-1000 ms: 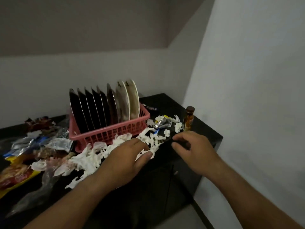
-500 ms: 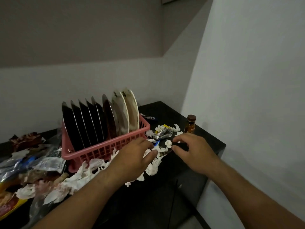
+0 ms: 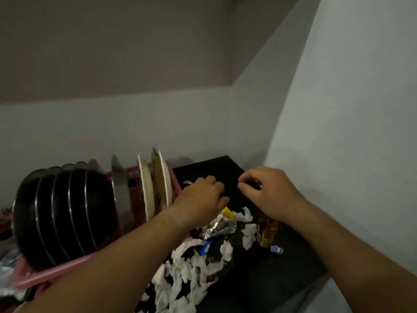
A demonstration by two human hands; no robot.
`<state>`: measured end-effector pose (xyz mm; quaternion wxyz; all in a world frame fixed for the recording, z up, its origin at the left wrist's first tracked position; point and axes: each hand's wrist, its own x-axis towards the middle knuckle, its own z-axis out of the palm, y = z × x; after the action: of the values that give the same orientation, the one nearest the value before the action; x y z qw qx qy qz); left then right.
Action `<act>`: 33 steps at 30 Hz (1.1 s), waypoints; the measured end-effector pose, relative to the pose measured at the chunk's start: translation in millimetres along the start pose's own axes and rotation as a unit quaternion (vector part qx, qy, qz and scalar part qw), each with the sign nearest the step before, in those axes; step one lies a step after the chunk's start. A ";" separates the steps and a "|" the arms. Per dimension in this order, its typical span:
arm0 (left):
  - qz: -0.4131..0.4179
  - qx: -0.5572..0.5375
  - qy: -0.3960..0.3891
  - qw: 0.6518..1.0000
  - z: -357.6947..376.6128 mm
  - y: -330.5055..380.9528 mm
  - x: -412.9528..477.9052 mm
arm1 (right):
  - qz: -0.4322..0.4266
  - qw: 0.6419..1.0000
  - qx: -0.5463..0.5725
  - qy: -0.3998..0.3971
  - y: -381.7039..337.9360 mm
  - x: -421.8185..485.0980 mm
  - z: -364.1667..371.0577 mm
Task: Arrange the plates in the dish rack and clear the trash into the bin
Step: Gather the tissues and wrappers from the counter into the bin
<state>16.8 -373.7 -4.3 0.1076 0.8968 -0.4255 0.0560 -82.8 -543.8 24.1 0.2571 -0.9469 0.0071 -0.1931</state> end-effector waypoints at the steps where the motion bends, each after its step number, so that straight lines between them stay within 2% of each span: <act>1: -0.021 0.008 -0.010 1.000 2.1 -2.6 17.7 | 0.005 1.000 -0.002 -0.012 11.3 13.2 -4.6; 6: -0.156 0.095 -0.114 0.977 21.0 -29.4 89.3 | 0.035 0.996 0.043 -0.069 70.8 61.0 -10.4; 12: -0.290 0.052 -0.194 0.936 50.4 -68.5 146.9 | 0.062 0.981 0.051 -0.179 120.0 86.6 9.5; 18: -0.345 0.031 -0.262 0.901 98.4 -94.1 175.4 | 0.082 0.950 0.051 -0.297 143.2 97.2 25.7; 21: -0.372 0.010 -0.290 0.882 122.6 -94.9 178.8 | 0.094 0.937 0.074 -0.328 153.9 98.9 31.5; 23: -0.376 -0.001 -0.281 0.883 138.2 -89.5 177.2 | 0.100 0.930 0.083 -0.343 161.0 100.1 34.9; 28: -0.312 0.089 -0.258 0.910 149.3 -68.2 167.5 | 0.093 0.895 0.068 -0.431 172.3 96.6 51.1; 31: -0.350 0.016 -0.230 0.908 136.4 -58.1 167.7 | 0.073 0.874 0.044 -0.478 175.0 95.1 65.7; 33: -0.379 -0.061 -0.164 0.909 125.1 -50.5 169.5 | 0.063 0.869 0.047 -0.489 177.1 94.9 74.1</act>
<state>164.1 -500.1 -100.5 0.1036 0.9788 -0.0677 -0.1630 47.6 -672.3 -87.0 0.2830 -0.9046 -0.0690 0.3112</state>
